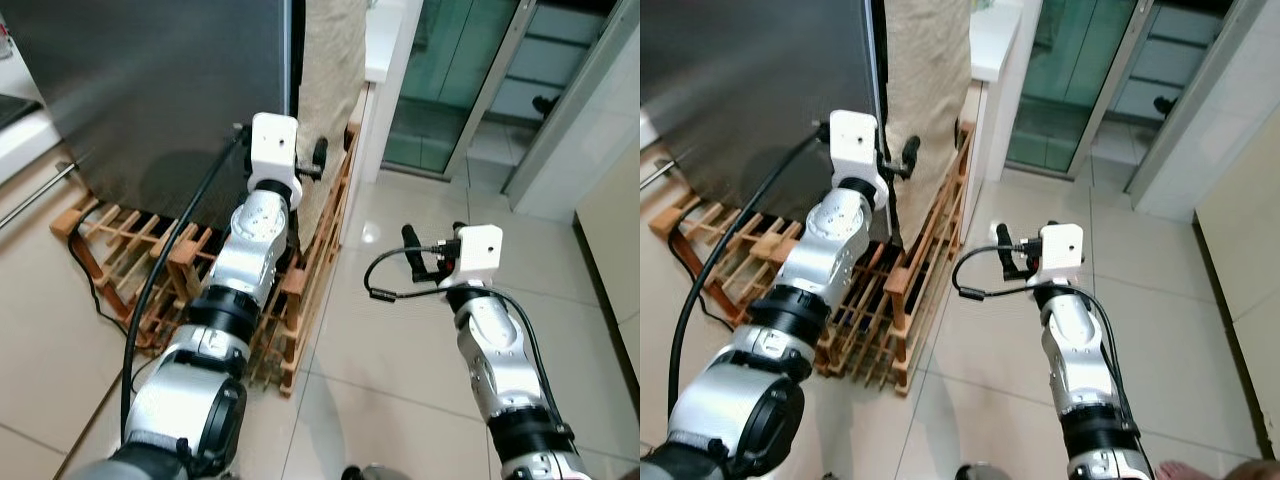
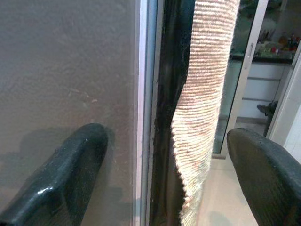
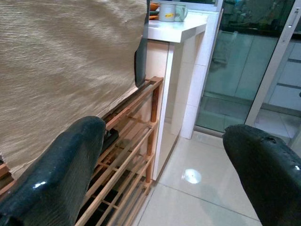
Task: Restocking fridge
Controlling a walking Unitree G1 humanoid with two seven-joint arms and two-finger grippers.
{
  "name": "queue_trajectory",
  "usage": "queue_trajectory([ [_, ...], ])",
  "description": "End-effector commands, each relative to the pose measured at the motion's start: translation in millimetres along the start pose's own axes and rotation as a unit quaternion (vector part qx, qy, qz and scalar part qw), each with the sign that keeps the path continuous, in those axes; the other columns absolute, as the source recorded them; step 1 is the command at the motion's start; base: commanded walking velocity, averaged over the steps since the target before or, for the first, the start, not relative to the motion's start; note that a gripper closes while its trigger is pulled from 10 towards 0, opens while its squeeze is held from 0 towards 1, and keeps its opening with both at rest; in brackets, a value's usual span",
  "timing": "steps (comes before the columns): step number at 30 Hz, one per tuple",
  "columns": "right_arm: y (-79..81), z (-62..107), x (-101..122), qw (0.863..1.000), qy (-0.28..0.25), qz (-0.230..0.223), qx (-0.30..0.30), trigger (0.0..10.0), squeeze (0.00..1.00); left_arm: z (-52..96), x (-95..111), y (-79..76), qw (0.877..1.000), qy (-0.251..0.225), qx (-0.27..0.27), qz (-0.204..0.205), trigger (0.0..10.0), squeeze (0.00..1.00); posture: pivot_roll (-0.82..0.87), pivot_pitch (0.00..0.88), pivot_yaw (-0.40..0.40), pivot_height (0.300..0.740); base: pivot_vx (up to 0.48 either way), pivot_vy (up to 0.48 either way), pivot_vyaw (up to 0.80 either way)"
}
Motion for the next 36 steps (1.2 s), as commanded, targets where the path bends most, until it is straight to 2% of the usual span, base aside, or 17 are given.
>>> queue_trajectory([
  [1,-3.8,2.2,4.1,1.000,-0.010,0.008,-0.003,10.0,0.00,-4.5,8.9,0.2,1.000,-0.012,0.001,0.003,10.0,0.00,-0.12,0.000,-0.021,0.740,0.000,0.000,0.00],
  [8,-5.4,1.4,5.1,1.000,-0.011,0.011,-0.006,10.0,0.00,-11.5,20.9,-3.1,1.000,-0.026,-0.011,0.010,10.0,0.00,-0.12,0.000,-0.013,0.740,0.000,0.000,0.00],
  [12,-5.7,2.3,4.5,1.000,-0.012,0.011,-0.008,10.0,0.00,-13.3,24.3,-7.2,0.999,-0.026,-0.023,0.030,10.0,0.00,-0.13,0.000,-0.010,0.740,0.000,0.000,0.00],
  [13,-6.9,3.7,3.5,1.000,-0.011,0.012,-0.010,10.0,0.00,-13.5,25.9,-11.9,0.998,-0.024,-0.029,0.048,10.0,0.00,-0.13,0.000,-0.003,0.740,0.000,0.000,0.00],
  [18,-8.8,4.6,2.7,1.000,-0.010,0.012,-0.014,10.0,0.00,-13.6,27.1,-18.8,0.998,-0.026,-0.036,0.052,10.0,0.00,-0.14,0.000,-0.003,0.740,0.000,0.000,0.00],
  [22,-9.0,4.7,2.6,1.000,-0.010,0.013,-0.014,10.0,0.00,-14.9,22.3,-21.6,0.996,-0.009,-0.035,0.080,10.0,0.00,-0.14,0.000,-0.002,0.740,0.000,0.000,0.00],
  [25,-9.9,4.8,3.0,1.000,-0.011,0.015,-0.015,10.0,0.00,-14.4,25.9,-28.5,0.994,-0.015,-0.050,0.097,10.0,0.00,-0.15,0.000,-0.001,0.740,0.000,0.000,0.00],
  [33,-11.1,4.0,3.4,1.000,-0.010,0.018,-0.015,10.0,0.00,-12.6,32.4,-43.3,0.991,-0.029,-0.084,0.099,10.0,0.00,-0.14,0.000,-0.002,0.740,0.000,0.000,0.00],
  [36,-10.5,3.9,3.0,1.000,-0.010,0.018,-0.015,10.0,0.00,-13.5,30.3,-43.4,0.994,-0.026,-0.076,0.073,10.0,0.00,-0.14,0.000,-0.002,0.740,0.000,0.000,0.00],
])
Point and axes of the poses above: a point about 5 cm out from each wrist's last joint towards the gripper, its own z axis pointing back from the gripper into the wrist, its own x axis along the axis of the wrist's last joint, y = z × x, the point moved 4 cm from there along -z, pointing out of the wrist towards the gripper, and after that the axes turned 12 degrees about -z, right-handed, at the moved point
